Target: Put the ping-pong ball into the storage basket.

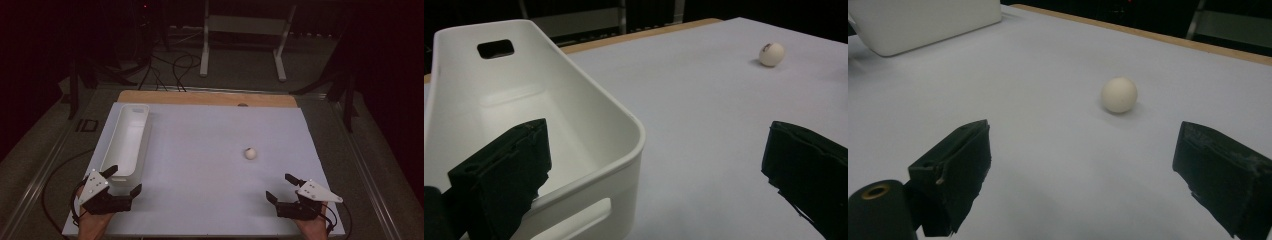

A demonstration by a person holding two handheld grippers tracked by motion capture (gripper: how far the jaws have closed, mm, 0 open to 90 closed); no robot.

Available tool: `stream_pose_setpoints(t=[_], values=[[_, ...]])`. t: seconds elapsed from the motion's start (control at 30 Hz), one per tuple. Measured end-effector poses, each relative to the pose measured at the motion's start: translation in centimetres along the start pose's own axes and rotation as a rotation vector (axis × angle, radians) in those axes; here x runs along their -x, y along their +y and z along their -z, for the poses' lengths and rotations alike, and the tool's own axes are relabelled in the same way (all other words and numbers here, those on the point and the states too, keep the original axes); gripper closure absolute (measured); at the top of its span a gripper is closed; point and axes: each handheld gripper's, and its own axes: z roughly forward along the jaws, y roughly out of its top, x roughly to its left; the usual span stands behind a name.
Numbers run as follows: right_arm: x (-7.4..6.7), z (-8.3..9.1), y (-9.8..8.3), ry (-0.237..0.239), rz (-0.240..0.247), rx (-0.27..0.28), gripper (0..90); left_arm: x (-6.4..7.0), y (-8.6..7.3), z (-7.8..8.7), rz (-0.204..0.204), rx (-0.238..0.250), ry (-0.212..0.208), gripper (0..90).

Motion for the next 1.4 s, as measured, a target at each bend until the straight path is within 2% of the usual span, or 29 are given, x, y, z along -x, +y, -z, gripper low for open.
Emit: stream_pose_setpoints(t=[0.47, 0.57, 0.8, 1.2, 1.4], values=[[0.2, -0.1, 0.3, -0.015, -0.021, -0.014, 7.8, 0.0, -0.1, 0.0, -0.003, -0.001, 0.022, 0.0], [0.3, 0.0, 0.8, -0.036, -0.038, -0.021, 7.8, 0.1, -0.1, 0.1, 0.002, 0.0, 0.025, 0.0], [0.3, 0.0, 1.7, -0.058, -0.041, -0.033, 7.8, 0.0, -0.1, 0.3, 0.016, 0.01, 0.03, 0.0], [0.2, -0.6, 3.0, -0.057, -0.026, -0.043, 7.8, 0.3, 0.0, 0.1, 0.0, -0.003, 0.035, 0.0], [0.5, -1.2, 3.6, -0.077, -0.019, -0.062, 7.8, 0.3, 0.0, 0.1, -0.002, -0.007, 0.034, 0.0]])
